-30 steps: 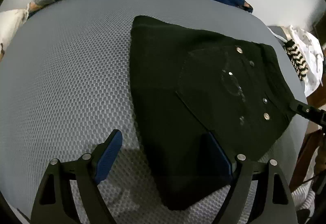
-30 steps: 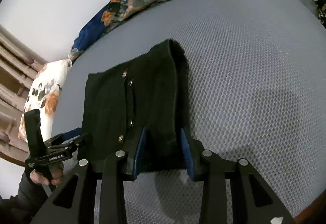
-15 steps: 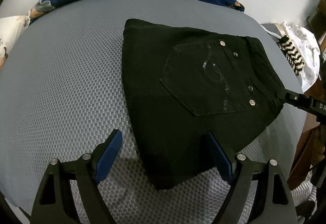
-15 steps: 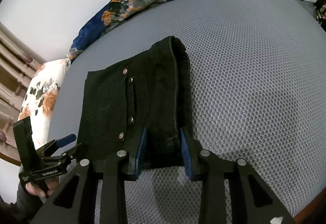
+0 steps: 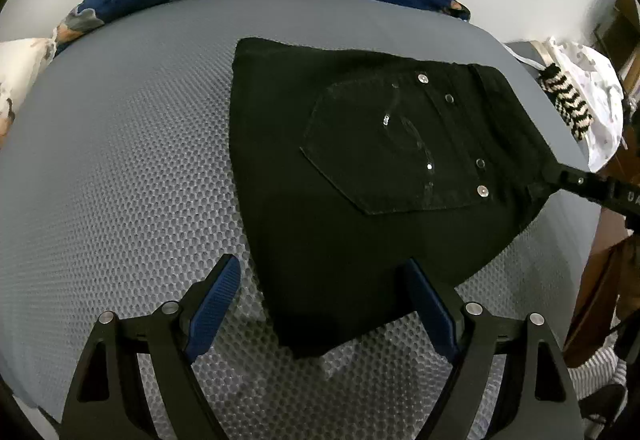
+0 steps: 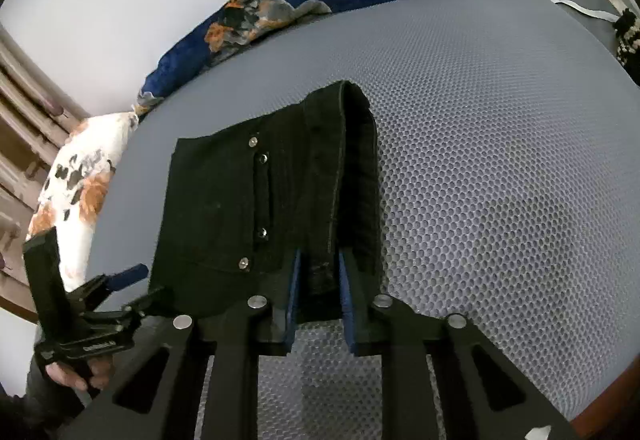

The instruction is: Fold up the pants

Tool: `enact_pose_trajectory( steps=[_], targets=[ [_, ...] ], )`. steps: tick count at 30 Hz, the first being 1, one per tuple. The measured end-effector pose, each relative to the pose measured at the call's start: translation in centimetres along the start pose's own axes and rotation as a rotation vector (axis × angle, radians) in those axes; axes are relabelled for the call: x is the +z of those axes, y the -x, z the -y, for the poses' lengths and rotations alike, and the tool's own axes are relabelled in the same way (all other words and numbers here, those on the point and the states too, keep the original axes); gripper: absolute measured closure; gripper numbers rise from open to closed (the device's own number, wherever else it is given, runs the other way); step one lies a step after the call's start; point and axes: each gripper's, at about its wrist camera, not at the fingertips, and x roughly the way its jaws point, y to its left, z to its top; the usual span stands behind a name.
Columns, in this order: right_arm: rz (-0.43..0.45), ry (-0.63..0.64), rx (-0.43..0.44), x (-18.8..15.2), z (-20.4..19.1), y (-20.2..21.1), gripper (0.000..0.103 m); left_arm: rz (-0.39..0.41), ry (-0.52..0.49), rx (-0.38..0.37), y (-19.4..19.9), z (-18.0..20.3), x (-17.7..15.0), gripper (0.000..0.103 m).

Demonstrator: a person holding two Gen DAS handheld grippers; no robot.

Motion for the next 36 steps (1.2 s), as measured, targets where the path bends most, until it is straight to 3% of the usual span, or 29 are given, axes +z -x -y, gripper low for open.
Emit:
enact_pose_trajectory(
  steps=[7, 11, 17, 21, 23, 31, 36],
  targets=[
    [0.030, 0.011, -0.028, -0.7, -0.5, 1.6, 0.090, -0.008, -0.002, -0.011, -0.1, -0.2, -0.4, 0.019],
    [-0.011, -0.010, -0.060, -1.2, 0.8, -0.3, 0.090, -0.040, -0.019, -0.023, -0.8, -0.1, -0.8, 0.019],
    [-0.036, -0.056, -0.025, -1.6, 2.4, -1.3, 0.089, -0.083, 0.037, -0.082, -1.6, -1.0, -1.1, 0.019],
    [-0.044, -0.073, -0.014, -1.6, 2.7, -1.2, 0.087, -0.069, 0.018, -0.070, -1.3, -0.6, -1.1, 0.019],
    [-0.045, -0.087, -0.020, -1.5, 2.7, -1.2, 0.081, -0.059, 0.007, -0.062, -1.1, -0.4, -1.1, 0.019],
    [-0.052, -0.063, -0.047, -0.6, 2.4, -1.0, 0.073, -0.007, -0.027, -0.015, -0.2, 0.0, -0.4, 0.019],
    [-0.054, -0.057, -0.078, 0.4, 2.2, -1.2, 0.059, 0.014, -0.038, 0.019, -0.1, -0.1, 0.4, 0.019]
  ],
)
